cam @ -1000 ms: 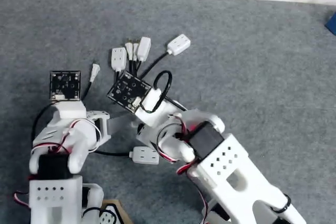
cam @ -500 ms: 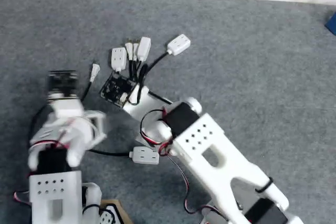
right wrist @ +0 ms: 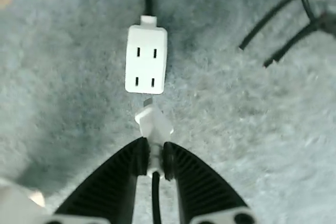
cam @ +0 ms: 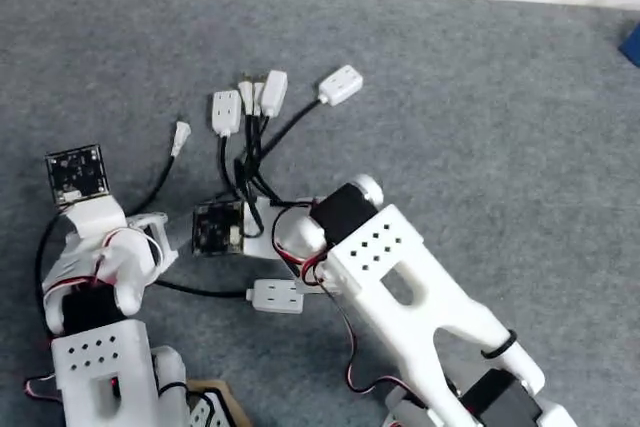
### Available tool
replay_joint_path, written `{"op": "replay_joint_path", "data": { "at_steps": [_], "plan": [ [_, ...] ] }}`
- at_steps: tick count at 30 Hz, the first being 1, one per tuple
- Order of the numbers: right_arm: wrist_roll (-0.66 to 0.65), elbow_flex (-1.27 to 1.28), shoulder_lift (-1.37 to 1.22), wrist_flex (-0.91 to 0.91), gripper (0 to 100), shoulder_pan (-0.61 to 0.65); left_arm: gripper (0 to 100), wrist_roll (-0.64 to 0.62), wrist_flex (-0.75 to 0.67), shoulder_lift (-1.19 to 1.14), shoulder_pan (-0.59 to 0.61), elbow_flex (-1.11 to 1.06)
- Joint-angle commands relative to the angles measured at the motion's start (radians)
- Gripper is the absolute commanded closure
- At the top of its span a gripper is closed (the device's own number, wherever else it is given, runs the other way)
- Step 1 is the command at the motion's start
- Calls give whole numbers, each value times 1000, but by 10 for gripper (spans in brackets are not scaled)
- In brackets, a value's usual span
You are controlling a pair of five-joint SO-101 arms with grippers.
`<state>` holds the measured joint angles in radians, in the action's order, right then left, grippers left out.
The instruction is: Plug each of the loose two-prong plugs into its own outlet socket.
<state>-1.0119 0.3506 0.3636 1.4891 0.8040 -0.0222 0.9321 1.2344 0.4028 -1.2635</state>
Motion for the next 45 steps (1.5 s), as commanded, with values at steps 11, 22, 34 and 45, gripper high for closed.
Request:
{"op": "replay_joint_path", "data": {
  "at_steps": [11,22,34,45],
  "plan": [
    [-457,-42,-5,7,990,53,507,-5,-98,-1,12,-68],
    [-614,-107,-262,-45,990,68,507,18,-92,-1,5,-71],
    [-657,-214,-340,-41,990,117,507,20,-92,-1,-4,-73],
    [-250,-245,-340,-42,991,124,507,20,-95,-1,-18,-81]
  ]
}}
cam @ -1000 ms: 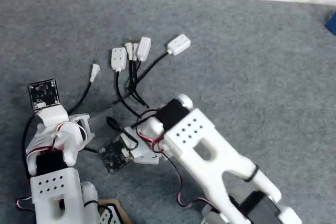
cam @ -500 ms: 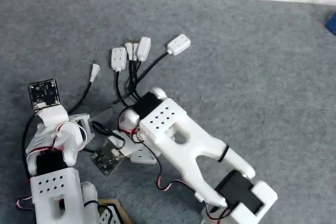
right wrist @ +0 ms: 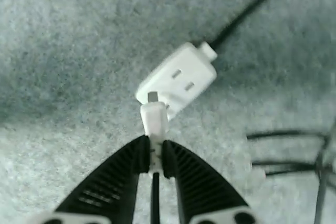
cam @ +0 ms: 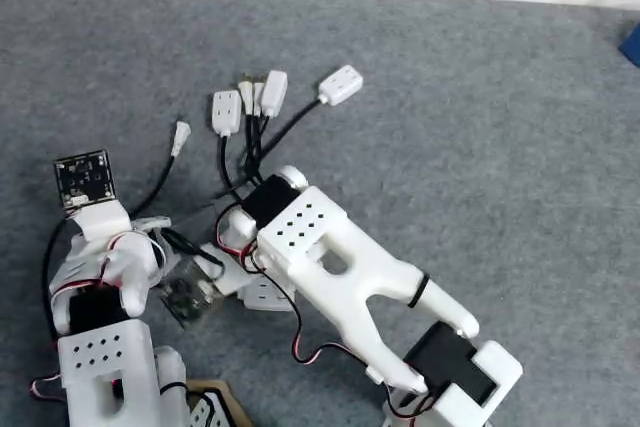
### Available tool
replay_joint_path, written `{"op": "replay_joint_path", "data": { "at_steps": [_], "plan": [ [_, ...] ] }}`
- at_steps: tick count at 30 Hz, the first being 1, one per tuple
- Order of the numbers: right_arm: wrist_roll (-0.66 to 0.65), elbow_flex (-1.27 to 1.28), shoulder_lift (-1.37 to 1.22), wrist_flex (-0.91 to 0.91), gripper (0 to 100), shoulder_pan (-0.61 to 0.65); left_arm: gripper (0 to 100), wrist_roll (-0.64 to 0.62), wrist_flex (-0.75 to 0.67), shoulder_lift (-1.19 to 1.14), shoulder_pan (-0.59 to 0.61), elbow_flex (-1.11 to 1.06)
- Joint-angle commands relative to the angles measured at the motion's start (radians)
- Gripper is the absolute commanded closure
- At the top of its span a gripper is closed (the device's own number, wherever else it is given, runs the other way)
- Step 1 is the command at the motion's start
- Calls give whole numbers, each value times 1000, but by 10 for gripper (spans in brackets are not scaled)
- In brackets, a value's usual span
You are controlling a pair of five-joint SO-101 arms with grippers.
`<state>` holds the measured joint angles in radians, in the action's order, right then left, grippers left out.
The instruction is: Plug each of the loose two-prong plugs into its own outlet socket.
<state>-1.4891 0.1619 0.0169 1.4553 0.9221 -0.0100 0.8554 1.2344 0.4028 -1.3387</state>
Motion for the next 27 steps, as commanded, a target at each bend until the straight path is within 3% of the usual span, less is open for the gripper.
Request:
{"op": "replay_joint_path", "data": {
  "at_steps": [1,7,10,18,22,27],
  "plan": [
    [322,-58,7,-8,991,2,507,8,-20,-1,-18,-7],
    [896,-53,2,1,991,-30,507,8,-15,-1,-18,-4],
    [1137,-33,-8,90,991,-27,507,8,-15,-1,-13,-1],
    [1540,-30,-16,205,992,-31,507,8,-15,-1,-13,-1],
    [1576,-33,-21,153,992,-31,507,8,-15,-1,-13,-1],
    [1749,-33,-21,99,989,-31,507,8,-15,-1,-13,-2]
  ]
}}
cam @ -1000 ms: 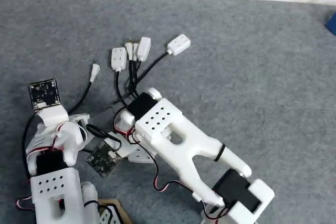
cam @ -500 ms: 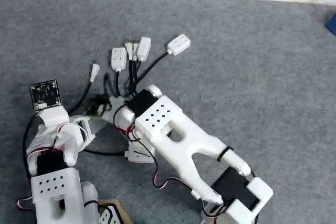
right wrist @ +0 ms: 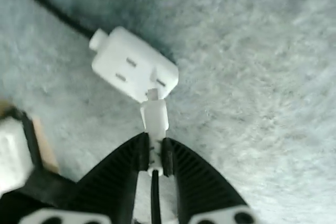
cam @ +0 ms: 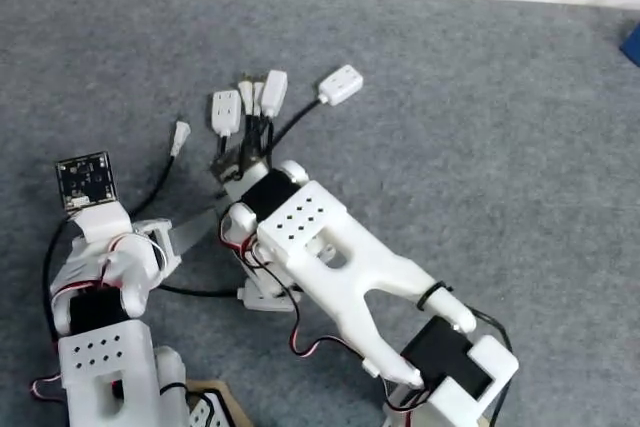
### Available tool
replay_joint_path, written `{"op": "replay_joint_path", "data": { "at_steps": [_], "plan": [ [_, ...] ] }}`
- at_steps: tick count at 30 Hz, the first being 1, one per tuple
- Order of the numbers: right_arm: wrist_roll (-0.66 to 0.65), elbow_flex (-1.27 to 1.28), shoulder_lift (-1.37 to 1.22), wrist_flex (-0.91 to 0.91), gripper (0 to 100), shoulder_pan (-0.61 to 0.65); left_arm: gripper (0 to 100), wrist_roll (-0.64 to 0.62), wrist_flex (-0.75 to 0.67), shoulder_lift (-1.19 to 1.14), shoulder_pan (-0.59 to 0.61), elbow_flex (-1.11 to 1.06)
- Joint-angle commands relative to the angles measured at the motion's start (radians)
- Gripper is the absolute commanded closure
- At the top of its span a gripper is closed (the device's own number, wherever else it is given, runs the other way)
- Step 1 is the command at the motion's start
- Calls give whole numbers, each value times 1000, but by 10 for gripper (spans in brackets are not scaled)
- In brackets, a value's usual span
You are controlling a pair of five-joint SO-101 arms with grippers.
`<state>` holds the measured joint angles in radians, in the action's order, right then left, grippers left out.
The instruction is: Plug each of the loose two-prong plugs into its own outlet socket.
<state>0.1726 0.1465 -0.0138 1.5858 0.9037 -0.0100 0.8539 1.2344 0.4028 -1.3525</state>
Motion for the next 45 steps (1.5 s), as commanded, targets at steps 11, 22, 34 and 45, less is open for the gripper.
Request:
{"op": "replay_joint_path", "data": {
  "at_steps": [11,22,34,45],
  "plan": [
    [233,-18,8,22,988,-13,507,8,-15,-1,-15,8],
    [301,-107,7,110,988,-7,507,8,-15,-1,-16,8],
    [598,-119,-173,76,922,10,507,8,-17,-1,-16,8],
    [523,-295,-94,174,967,41,507,8,-17,-1,-16,7]
  ]
}}
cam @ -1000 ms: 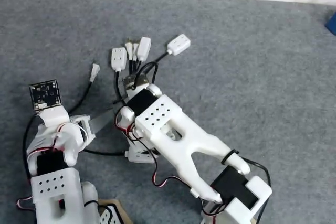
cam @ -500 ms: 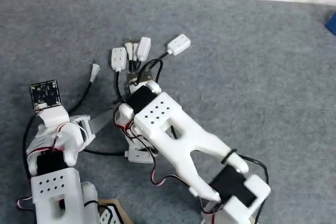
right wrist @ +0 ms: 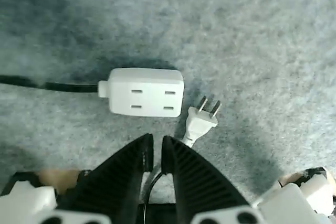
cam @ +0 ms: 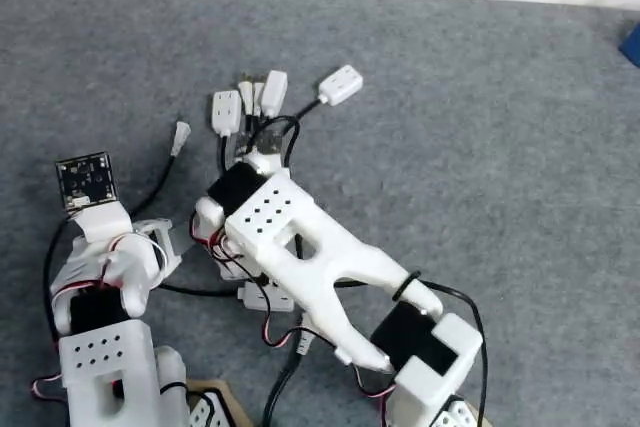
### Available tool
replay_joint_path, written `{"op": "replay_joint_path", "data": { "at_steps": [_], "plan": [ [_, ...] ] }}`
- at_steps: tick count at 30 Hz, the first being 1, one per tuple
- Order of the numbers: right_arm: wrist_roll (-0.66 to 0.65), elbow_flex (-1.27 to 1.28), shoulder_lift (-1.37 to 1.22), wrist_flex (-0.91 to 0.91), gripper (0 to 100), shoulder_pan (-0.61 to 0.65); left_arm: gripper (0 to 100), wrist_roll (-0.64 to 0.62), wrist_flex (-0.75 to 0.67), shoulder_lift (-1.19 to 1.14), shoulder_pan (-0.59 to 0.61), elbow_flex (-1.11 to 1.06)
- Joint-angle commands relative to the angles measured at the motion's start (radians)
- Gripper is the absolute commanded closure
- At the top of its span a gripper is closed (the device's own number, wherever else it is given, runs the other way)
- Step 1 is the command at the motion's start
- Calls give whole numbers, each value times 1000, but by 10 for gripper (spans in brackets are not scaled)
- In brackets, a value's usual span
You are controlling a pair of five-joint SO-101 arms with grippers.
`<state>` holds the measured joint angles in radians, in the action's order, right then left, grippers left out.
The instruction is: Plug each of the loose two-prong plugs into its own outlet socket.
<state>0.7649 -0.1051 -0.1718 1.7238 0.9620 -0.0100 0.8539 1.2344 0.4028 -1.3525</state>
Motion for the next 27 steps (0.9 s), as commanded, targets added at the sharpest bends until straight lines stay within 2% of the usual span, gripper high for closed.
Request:
{"op": "replay_joint_path", "data": {
  "at_steps": [1,4,5,8,11,14,17,19,23,25,27],
  "plan": [
    [-169,-24,70,39,967,-56,507,8,-15,-1,-16,7],
    [-595,127,79,19,967,-216,507,6,-14,-1,-18,10],
    [-644,170,84,2,967,-254,507,5,-14,-1,-18,10],
    [-523,317,119,-151,967,-325,508,3,-14,-1,-24,8],
    [-400,443,151,-320,967,-329,508,3,-14,-1,-44,5],
    [-307,463,176,-323,967,-257,508,3,-14,-1,-44,4],
    [-238,455,194,-278,967,-107,508,3,-17,-1,-45,-1],
    [-253,466,194,-274,965,-16,508,3,-17,-1,-45,-2],
    [-376,559,203,-285,961,94,508,3,-17,-1,-45,-2],
    [-379,602,203,-283,911,128,508,3,-17,-1,-45,-4],
    [-377,651,205,-285,807,147,508,3,-17,-1,-45,-4]
  ]
}}
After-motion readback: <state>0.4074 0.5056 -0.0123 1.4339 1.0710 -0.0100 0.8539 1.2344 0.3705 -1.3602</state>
